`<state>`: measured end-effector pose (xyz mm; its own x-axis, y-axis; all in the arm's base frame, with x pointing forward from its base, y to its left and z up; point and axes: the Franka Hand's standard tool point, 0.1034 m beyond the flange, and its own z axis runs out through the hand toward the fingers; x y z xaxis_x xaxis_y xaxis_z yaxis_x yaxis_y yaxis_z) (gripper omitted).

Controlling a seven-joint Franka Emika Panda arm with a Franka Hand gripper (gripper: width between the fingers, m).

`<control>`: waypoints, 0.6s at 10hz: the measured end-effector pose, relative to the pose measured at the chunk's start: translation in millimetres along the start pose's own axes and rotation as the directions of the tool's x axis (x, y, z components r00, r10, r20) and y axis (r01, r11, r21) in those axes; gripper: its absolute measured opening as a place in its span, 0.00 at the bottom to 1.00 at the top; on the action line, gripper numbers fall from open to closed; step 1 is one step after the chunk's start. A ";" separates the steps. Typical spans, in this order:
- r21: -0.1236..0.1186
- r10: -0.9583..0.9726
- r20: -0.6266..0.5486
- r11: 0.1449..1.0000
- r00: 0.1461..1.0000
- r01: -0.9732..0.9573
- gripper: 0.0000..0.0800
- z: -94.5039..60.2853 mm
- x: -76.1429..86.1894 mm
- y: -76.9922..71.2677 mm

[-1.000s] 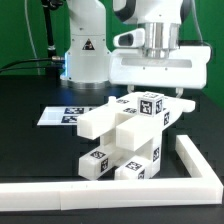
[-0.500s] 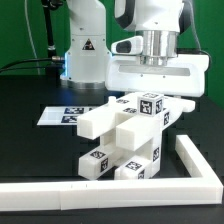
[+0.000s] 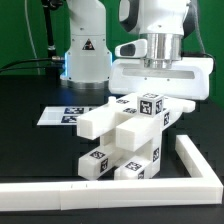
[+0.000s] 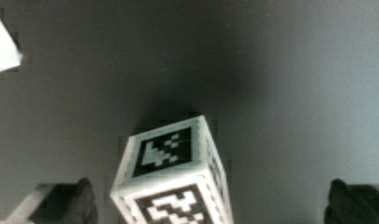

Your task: Assemble chair

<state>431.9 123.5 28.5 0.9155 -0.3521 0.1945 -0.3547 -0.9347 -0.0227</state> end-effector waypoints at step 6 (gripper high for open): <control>-0.021 -0.037 0.004 0.999 0.999 0.037 0.81 18.1 -3.9 0.6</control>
Offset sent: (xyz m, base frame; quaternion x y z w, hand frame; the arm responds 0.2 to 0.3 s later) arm 0.0079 0.0032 -0.0148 -0.0132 0.0219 0.0022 0.9997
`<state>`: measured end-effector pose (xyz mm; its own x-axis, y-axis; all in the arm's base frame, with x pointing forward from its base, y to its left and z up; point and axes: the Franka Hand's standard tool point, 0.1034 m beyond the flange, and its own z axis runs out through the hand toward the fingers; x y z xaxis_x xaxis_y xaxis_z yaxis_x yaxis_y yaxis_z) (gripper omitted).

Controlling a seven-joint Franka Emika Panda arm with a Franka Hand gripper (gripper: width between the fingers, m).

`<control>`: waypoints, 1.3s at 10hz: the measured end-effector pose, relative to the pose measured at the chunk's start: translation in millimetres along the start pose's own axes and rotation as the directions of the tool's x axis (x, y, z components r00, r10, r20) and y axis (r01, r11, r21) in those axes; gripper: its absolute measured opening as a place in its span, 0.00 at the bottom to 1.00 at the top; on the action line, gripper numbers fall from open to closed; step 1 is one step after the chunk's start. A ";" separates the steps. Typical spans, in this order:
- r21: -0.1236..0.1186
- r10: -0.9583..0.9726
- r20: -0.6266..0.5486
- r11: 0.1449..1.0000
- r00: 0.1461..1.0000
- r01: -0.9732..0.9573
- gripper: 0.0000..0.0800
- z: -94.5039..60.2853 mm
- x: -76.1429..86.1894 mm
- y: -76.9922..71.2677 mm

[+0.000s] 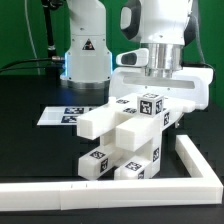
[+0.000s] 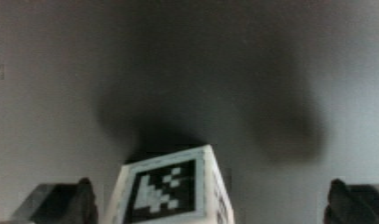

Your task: Assemble chair

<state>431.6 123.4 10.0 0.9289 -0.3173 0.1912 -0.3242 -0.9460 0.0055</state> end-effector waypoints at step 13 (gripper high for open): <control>-0.001 -0.026 0.000 1.000 1.000 0.026 0.36 0.4 0.7 1.4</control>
Offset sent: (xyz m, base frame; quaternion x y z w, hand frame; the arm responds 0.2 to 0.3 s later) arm 0.0000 0.0000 0.0000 0.0000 0.0000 0.0000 1.0000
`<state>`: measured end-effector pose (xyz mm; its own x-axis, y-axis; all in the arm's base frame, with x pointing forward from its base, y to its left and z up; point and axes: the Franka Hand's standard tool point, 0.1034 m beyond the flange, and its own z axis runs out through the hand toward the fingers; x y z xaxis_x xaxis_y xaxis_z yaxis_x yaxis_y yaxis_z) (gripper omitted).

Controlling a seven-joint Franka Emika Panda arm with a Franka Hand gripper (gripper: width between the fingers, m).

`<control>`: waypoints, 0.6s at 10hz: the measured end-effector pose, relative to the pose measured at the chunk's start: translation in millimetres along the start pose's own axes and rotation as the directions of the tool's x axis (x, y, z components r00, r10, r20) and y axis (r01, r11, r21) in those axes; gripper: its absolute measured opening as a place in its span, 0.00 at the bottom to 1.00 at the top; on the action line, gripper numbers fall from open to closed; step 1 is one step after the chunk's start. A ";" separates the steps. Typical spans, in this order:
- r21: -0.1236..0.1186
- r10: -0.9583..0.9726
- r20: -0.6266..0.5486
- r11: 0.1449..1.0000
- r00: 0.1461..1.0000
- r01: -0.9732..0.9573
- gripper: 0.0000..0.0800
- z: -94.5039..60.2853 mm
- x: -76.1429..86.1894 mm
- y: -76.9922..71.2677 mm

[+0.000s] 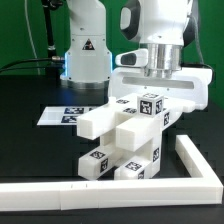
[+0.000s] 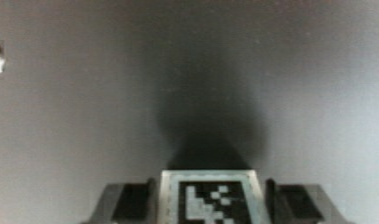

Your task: Assemble chair

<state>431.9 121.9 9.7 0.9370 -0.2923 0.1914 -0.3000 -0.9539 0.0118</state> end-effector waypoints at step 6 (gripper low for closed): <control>0.055 -0.027 0.065 0.998 0.998 0.024 0.36 -56.7 -22.4 -8.4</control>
Offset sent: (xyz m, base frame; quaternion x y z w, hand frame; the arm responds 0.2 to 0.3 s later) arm -0.0264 0.0043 0.0793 0.0130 -0.0380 -0.0026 0.9992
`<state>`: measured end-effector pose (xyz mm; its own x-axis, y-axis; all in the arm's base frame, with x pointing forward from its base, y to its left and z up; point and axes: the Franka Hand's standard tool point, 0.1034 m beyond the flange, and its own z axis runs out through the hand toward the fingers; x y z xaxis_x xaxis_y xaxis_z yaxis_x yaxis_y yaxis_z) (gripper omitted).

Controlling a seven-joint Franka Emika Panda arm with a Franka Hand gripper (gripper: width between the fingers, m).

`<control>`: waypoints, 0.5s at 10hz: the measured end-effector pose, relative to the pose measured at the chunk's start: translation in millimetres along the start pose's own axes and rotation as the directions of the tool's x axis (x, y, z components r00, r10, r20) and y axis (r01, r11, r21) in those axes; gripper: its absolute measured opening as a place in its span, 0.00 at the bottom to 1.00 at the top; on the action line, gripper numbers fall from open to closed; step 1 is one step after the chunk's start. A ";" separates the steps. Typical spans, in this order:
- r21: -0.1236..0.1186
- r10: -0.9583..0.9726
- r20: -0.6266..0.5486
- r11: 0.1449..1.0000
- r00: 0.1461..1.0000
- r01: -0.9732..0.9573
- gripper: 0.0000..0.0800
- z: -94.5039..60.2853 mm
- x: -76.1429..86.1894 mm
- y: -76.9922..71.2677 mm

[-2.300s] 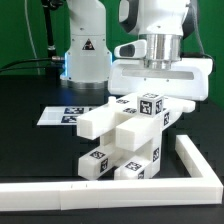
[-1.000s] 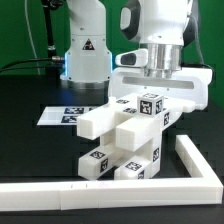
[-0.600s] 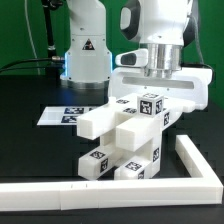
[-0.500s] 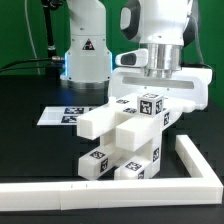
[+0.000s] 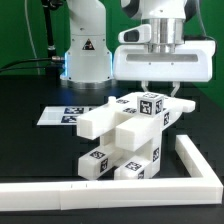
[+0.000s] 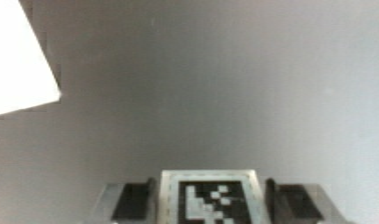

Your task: Assemble chair

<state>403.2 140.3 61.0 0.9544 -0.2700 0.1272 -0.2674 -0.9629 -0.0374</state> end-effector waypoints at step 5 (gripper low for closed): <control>0.056 -0.071 0.021 0.996 0.997 0.070 0.36 -56.9 41.5 31.2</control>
Offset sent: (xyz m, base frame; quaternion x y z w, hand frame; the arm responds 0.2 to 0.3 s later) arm 0.0096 -0.0462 0.0626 0.0051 -0.0278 -0.0350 0.9990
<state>427.0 99.0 121.5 0.9736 -0.2008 0.1087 -0.1923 -0.9777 -0.0842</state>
